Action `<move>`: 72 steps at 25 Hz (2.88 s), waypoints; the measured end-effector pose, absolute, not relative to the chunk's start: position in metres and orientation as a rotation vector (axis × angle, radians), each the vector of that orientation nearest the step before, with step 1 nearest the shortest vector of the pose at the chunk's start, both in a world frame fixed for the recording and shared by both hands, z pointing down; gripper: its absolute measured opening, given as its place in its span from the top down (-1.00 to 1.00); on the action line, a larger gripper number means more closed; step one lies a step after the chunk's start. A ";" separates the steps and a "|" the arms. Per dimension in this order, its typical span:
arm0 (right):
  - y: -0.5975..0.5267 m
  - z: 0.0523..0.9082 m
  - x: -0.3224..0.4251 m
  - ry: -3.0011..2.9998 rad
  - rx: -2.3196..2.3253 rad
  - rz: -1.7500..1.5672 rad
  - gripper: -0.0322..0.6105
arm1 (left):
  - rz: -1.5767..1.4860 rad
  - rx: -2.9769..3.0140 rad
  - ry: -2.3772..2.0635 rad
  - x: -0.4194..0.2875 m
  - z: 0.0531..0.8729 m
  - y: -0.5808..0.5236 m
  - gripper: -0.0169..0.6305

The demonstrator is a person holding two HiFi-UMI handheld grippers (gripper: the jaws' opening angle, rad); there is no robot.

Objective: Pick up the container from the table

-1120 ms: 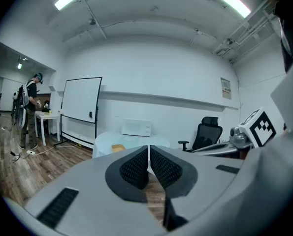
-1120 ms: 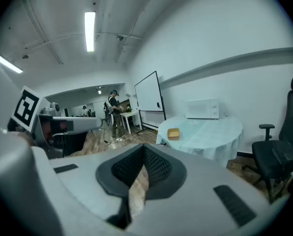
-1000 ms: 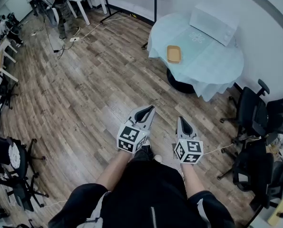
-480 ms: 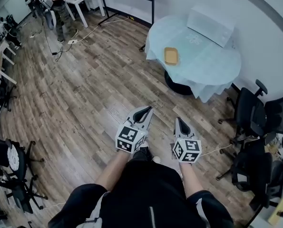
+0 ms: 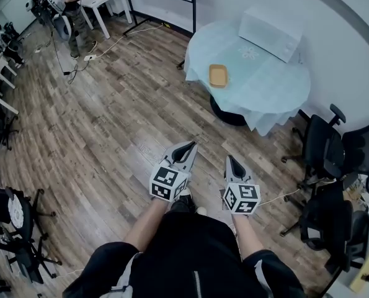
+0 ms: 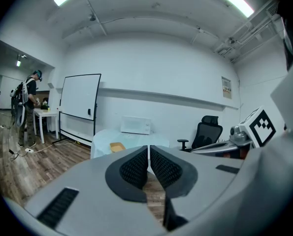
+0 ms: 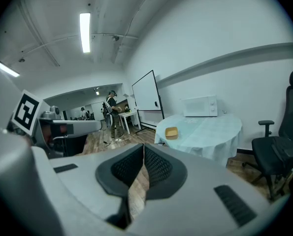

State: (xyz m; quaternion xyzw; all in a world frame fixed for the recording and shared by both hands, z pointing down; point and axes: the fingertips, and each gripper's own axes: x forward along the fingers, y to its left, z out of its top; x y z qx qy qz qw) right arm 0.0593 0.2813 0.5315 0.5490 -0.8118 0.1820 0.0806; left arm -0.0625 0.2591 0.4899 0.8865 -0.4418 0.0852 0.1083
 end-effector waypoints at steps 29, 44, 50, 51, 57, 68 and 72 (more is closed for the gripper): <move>0.192 0.528 0.027 -2.344 1.758 0.510 0.82 | 0.253 2.696 -1.147 -0.090 0.497 0.158 0.87; 0.158 0.541 0.028 -2.309 1.779 0.532 0.82 | 0.281 2.685 -1.117 -0.093 0.513 0.123 0.87; 0.126 0.547 0.030 -2.321 1.763 0.553 0.82 | 0.310 2.665 -1.137 -0.095 0.519 0.092 0.87; 0.120 0.549 0.031 -2.321 1.762 0.558 0.82 | 0.313 2.664 -1.139 -0.094 0.520 0.086 0.87; 0.069 0.556 0.044 -2.320 1.761 0.575 0.82 | 0.329 2.662 -1.130 -0.077 0.526 0.036 0.87; -0.045 0.547 0.077 -2.348 1.707 0.558 0.82 | 0.335 2.627 -1.174 -0.044 0.518 -0.069 0.87; -0.082 0.544 0.089 -2.370 1.679 0.550 0.82 | 0.330 2.604 -1.202 -0.032 0.519 -0.102 0.87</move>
